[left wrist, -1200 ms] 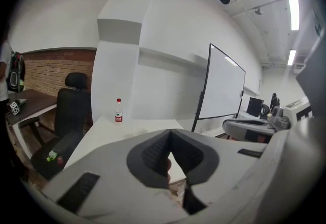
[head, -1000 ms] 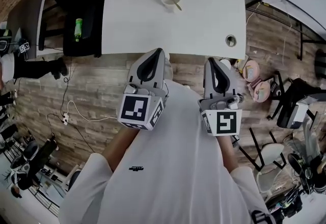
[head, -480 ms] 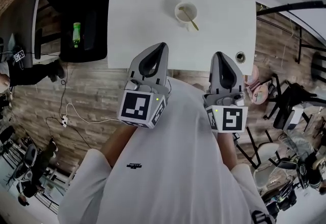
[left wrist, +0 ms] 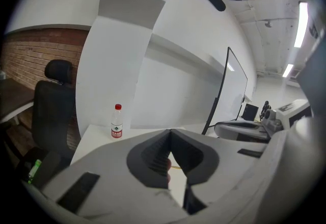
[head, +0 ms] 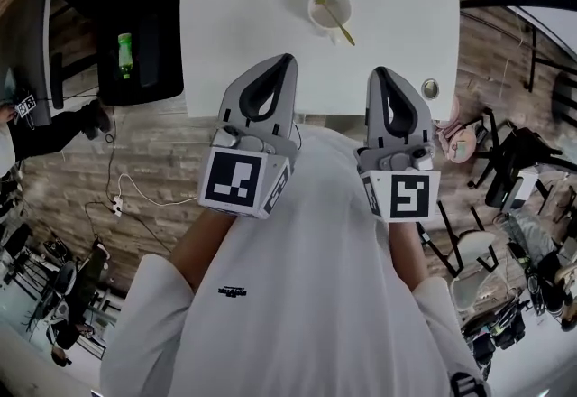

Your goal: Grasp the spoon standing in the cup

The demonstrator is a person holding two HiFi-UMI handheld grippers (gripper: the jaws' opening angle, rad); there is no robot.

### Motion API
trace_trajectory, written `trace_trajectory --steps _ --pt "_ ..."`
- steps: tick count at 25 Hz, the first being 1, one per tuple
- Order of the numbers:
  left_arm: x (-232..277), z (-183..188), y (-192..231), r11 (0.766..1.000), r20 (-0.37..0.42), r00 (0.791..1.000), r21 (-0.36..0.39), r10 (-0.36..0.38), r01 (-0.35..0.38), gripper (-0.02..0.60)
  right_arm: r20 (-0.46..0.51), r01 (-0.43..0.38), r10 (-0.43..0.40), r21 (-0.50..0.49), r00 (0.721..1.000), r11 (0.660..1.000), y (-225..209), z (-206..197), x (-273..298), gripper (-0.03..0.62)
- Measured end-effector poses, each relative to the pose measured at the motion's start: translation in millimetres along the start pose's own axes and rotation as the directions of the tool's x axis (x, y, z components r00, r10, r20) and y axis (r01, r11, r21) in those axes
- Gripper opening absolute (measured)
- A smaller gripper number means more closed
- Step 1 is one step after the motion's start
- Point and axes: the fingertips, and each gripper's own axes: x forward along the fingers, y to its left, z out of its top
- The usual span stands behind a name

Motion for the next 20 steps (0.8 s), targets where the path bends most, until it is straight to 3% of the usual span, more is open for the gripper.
trace_trajectory --steps 16,20 --pt "44.0 -28.9 7.9 0.997 -0.07 0.995 0.052 0.065 -0.062 -0.005 -0.067 -0.044 0.041 -0.034 0.997 0.998 -27.8 -43.5 34.3 0.0" --pt "47.8 -40.1 17.0 0.996 -0.093 0.993 0.047 0.074 -0.07 -0.005 -0.112 -0.086 0.078 -0.073 0.991 0.994 -20.8 -64.4 43.7 0.049"
